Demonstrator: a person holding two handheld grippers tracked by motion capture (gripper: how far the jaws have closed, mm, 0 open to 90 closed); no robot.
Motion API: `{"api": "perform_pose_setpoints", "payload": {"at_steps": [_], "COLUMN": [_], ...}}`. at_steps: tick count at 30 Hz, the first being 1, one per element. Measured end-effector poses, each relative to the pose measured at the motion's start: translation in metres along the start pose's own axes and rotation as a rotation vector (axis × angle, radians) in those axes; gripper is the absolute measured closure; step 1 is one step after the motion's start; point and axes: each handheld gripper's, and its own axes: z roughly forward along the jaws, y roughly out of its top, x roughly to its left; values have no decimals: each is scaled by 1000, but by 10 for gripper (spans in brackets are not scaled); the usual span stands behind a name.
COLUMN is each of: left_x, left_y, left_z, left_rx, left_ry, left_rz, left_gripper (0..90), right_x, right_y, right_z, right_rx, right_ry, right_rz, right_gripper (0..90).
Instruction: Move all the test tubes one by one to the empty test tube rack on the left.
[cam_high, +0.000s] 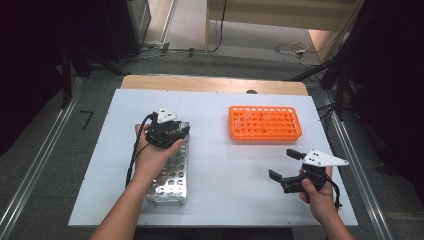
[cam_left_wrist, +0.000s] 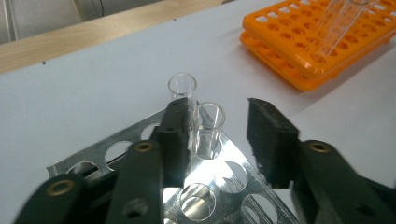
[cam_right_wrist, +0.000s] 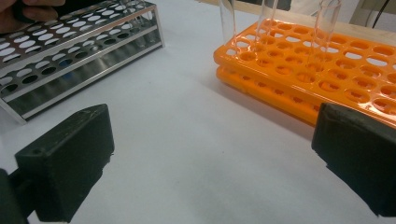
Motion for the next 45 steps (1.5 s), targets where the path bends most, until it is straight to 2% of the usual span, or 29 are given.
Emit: {"api": "perform_pose_setpoints", "payload": {"at_steps": [3,5,7,8,9,10,15,21,26,31,33,44,45], "left_x": [1,1,1,1,0,0,-4,-6,-10,-16,-18,-15,-15], "left_y": [0,-1,-2,-2,-2,-3,-6,-13,-17,-25,-28,-32,-32], "left_z": [-6,-12,-18,-21,-24,-28,-41,-55,-66,-71,-73,-75,-75], "left_rx": [-30,-53,-72,-78,-84,-89,-117,-156,-180,-172,-178,-190,-188], "left_ry": [-13,-27,-52,-48,-39,-48,-85,-137,-155,-174,-185,-193,-191], "left_rz": [-34,-45,-49,-49,-53,-55,-50,-56,-62,-45,-52,-77,-73], "left_gripper": [327,276,233,204,144,97,3,0,0,0,0,0,0], "right_x": [0,0,0,0,0,0,0,-2,-4,-10,-14,-33,-35], "right_y": [0,1,2,2,3,4,6,8,14,23,27,47,48], "right_z": [1,1,2,3,3,4,7,11,16,21,24,54,57], "right_rx": [0,3,5,5,6,7,8,5,8,-1,-3,20,17], "right_ry": [1,0,1,1,2,3,2,-9,-20,-40,-48,-90,-101], "right_rz": [2,1,-4,2,1,-2,-2,15,18,32,43,55,59], "right_gripper": [0,0,0,0,0,0,0,0,0,0,0,0,30]}}
